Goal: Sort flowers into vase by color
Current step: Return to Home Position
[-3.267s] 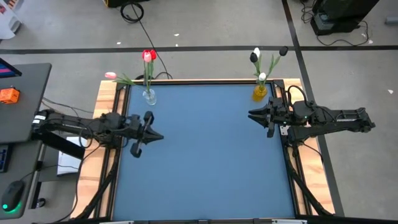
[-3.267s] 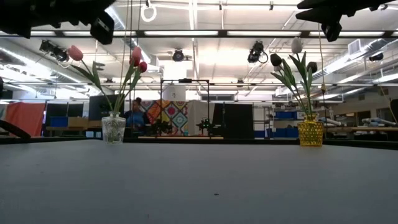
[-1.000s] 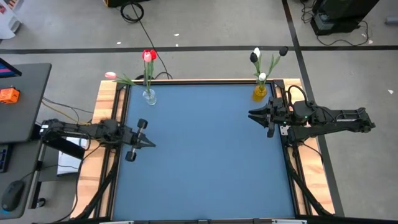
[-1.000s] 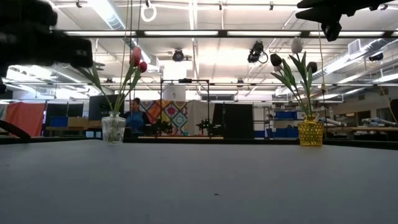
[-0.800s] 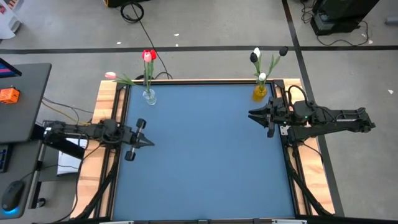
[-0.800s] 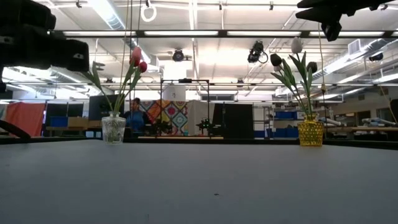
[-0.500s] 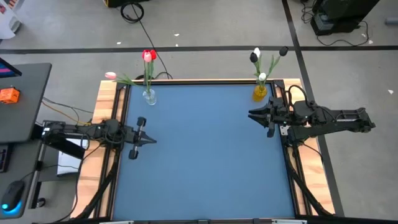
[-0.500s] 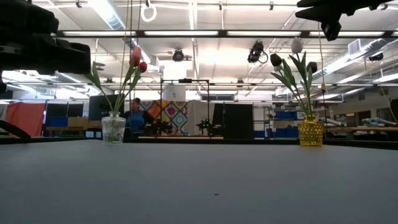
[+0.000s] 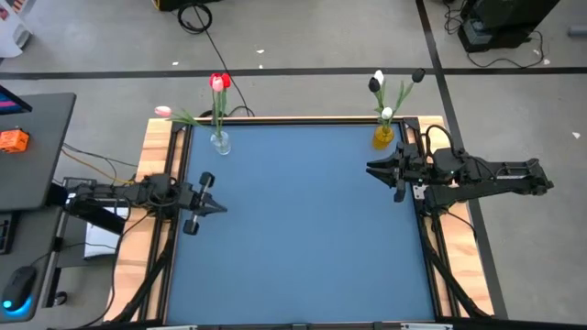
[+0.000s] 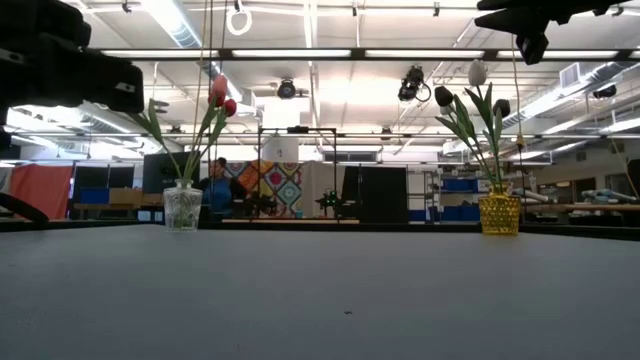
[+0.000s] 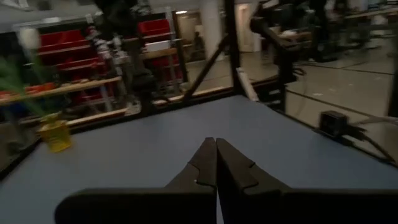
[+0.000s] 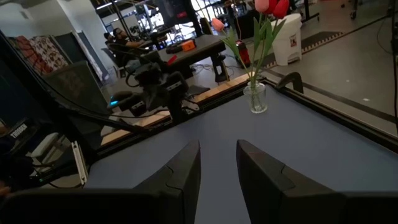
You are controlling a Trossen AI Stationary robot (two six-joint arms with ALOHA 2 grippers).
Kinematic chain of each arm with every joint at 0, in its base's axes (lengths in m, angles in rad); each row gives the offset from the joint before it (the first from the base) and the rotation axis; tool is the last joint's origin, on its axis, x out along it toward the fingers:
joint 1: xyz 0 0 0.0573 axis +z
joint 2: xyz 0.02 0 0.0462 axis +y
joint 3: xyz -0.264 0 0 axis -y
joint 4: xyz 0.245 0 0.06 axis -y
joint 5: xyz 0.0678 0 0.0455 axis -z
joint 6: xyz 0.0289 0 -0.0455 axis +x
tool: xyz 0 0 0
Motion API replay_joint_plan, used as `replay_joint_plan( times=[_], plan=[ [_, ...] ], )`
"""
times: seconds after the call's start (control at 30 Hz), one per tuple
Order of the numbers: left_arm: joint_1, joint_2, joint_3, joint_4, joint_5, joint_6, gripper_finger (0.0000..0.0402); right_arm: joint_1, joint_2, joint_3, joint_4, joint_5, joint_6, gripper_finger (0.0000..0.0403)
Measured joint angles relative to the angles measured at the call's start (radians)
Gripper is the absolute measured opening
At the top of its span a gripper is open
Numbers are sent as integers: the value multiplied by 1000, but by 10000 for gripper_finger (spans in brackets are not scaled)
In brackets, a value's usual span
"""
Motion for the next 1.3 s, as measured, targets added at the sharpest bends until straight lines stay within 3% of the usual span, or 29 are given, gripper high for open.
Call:
replay_joint_plan(
  times=[0.27, 0.43, 0.73, 1.3],
  plan=[
    [-11, -16, 5, -18, -78, -7, 1, 0, 0, 0, 2, 0, 0, 113],
    [-29, -10, -1, -11, -194, 7, 1, 0, 0, 0, 5, 0, 0, 113],
    [-29, -8, -1, -2, -201, -31, 30, 0, 0, 0, 5, 0, 0, 113],
    [-29, -7, -2, 0, -202, -35, 34, 0, 0, 0, 5, 0, 0, 113]
  ],
)
